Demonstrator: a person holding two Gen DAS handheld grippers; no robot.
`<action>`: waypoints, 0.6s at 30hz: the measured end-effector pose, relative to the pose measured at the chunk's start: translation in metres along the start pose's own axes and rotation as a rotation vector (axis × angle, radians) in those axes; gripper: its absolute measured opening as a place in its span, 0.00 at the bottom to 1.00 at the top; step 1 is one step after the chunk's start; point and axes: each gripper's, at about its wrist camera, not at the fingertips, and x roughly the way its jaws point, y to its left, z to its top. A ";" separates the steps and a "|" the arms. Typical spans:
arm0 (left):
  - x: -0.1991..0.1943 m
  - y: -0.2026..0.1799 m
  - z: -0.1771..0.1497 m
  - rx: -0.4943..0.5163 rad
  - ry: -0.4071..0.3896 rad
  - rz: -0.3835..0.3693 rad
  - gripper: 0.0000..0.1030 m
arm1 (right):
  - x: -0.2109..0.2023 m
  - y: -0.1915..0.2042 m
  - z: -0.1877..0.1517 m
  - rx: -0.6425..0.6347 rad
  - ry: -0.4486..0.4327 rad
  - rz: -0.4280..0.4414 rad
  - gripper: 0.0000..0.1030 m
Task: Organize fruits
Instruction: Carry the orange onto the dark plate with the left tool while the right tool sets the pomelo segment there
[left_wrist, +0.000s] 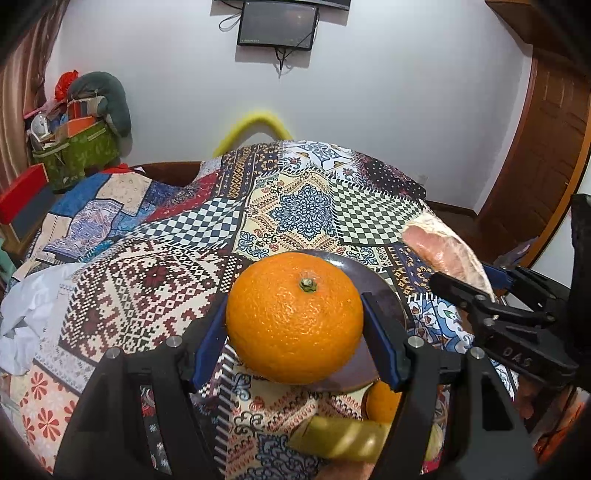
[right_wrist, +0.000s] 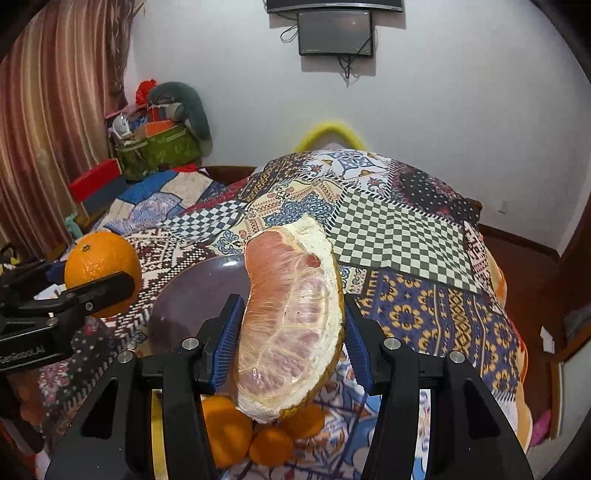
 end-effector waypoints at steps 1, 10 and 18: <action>0.003 0.000 0.001 0.000 0.004 -0.001 0.67 | 0.004 0.001 0.001 -0.008 0.005 -0.002 0.48; 0.045 0.008 0.010 0.004 0.058 0.015 0.67 | 0.048 0.001 0.003 -0.050 0.081 0.014 0.48; 0.088 0.014 0.010 -0.006 0.143 0.011 0.67 | 0.086 -0.006 0.003 -0.063 0.179 0.037 0.48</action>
